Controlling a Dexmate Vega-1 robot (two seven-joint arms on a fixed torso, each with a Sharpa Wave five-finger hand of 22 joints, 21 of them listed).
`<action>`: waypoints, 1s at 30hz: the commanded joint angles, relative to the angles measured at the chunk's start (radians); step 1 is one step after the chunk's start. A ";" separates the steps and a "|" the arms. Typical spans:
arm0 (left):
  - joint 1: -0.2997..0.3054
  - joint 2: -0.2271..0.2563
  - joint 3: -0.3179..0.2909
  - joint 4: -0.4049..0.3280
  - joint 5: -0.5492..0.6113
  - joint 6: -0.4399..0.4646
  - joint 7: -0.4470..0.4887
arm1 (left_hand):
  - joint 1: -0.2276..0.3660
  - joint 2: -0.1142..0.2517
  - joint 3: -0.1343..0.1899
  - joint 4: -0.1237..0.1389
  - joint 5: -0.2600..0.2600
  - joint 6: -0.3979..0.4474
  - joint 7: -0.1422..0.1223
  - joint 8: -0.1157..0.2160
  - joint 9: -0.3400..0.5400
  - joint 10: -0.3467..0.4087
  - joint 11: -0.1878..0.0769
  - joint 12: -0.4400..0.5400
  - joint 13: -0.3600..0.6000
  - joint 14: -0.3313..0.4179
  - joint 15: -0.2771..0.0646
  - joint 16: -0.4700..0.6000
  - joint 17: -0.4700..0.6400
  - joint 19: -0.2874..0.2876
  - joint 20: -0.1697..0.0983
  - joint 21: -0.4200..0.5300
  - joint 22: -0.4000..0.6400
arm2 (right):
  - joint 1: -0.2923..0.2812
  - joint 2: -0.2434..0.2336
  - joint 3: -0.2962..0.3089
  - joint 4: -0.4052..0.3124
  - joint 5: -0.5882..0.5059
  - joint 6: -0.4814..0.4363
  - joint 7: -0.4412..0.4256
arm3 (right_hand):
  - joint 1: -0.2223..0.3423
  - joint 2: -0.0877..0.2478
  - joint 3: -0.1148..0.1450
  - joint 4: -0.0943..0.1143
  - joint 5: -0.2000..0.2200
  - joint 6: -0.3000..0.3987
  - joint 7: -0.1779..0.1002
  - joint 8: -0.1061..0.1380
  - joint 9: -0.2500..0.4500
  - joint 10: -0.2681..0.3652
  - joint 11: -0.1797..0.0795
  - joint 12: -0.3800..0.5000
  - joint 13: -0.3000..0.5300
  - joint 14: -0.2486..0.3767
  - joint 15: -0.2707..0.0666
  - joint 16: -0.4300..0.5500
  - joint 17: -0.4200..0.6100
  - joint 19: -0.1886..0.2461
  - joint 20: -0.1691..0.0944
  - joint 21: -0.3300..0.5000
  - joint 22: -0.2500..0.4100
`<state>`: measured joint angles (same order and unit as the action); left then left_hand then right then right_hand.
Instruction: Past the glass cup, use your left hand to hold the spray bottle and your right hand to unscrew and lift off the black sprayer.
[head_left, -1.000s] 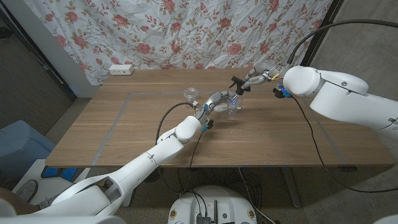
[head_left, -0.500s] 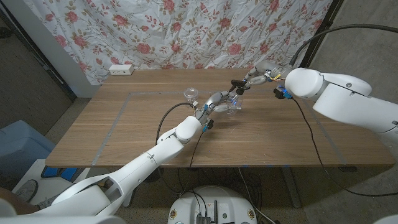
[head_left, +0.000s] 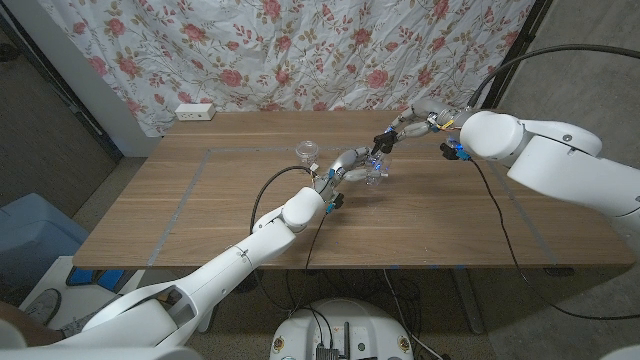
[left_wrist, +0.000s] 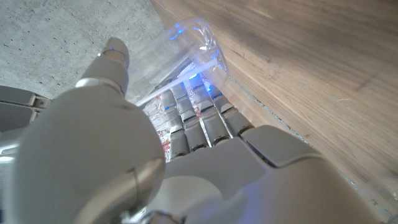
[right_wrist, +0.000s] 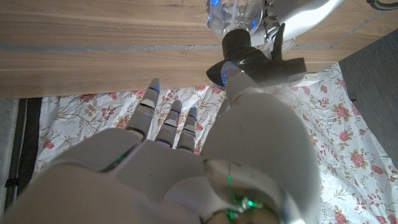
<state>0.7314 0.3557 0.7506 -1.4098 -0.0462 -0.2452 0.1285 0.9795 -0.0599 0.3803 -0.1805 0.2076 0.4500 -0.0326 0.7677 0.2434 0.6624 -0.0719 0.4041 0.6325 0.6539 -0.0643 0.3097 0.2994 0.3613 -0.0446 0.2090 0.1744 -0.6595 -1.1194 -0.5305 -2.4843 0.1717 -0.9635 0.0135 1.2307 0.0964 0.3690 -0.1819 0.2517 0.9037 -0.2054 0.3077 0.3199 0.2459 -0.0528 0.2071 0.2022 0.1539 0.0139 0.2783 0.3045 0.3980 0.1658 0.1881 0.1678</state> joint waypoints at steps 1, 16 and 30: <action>0.008 0.004 -0.002 -0.012 0.001 0.007 0.006 | -0.015 0.180 0.013 0.008 0.002 0.024 -0.022 0.169 0.004 0.078 -0.069 0.002 0.003 0.008 -0.126 -0.003 0.006 0.004 -0.035 -0.003 0.004 | -0.036 -0.011 0.039 0.000 0.033 0.036 -0.028 | 0.017 -0.006 0.004 0.000 0.007 0.004 -0.008 0.003 -0.002 -0.005 -0.011 0.001 0.004 -0.014 -0.009 0.006 0.008 0.002 -0.007 -0.002 0.001; 0.008 0.005 0.000 -0.013 0.005 0.000 0.003 | -0.016 0.181 0.015 0.008 0.002 0.024 -0.023 0.171 0.003 0.080 -0.067 0.002 0.004 0.010 -0.127 -0.003 0.006 0.004 -0.035 -0.003 0.004 | -0.039 -0.040 0.055 -0.014 0.053 0.039 -0.017 | 0.046 -0.016 -0.008 0.008 0.021 -0.123 -0.015 -0.065 -0.024 -0.069 -0.006 -0.013 0.006 -0.078 0.015 -0.005 0.027 -0.044 0.004 -0.007 0.002; 0.019 0.011 -0.003 -0.028 0.011 -0.001 0.012 | -0.015 0.181 0.015 0.008 0.002 0.024 -0.023 0.172 0.002 0.081 -0.068 0.001 0.006 0.011 -0.127 -0.003 0.007 0.005 -0.035 -0.003 0.004 | -0.048 -0.072 0.090 -0.035 0.076 0.017 -0.019 | -0.010 -0.030 -0.048 0.037 0.016 -0.248 -0.015 -0.124 -0.059 -0.112 0.010 -0.011 0.007 -0.104 0.040 -0.009 0.036 -0.062 0.022 -0.003 0.001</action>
<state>0.7430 0.3627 0.7499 -1.4283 -0.0422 -0.2415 0.1324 0.9795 -0.0599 0.3811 -0.1813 0.2075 0.4499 -0.0326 0.7677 0.2440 0.6628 -0.0715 0.3999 0.6364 0.6539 -0.0642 0.3097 0.3043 0.3613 -0.0446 0.2090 0.1743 -0.7011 -1.1619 -0.4704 -2.5015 0.2289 -0.9296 -0.0085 1.2521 0.0724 0.3336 -0.1528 0.2669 0.6705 -0.2201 0.1884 0.2658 0.1382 -0.0478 0.1957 0.2072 0.0533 0.0429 0.2714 0.3367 0.3405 0.1805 0.1811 0.1678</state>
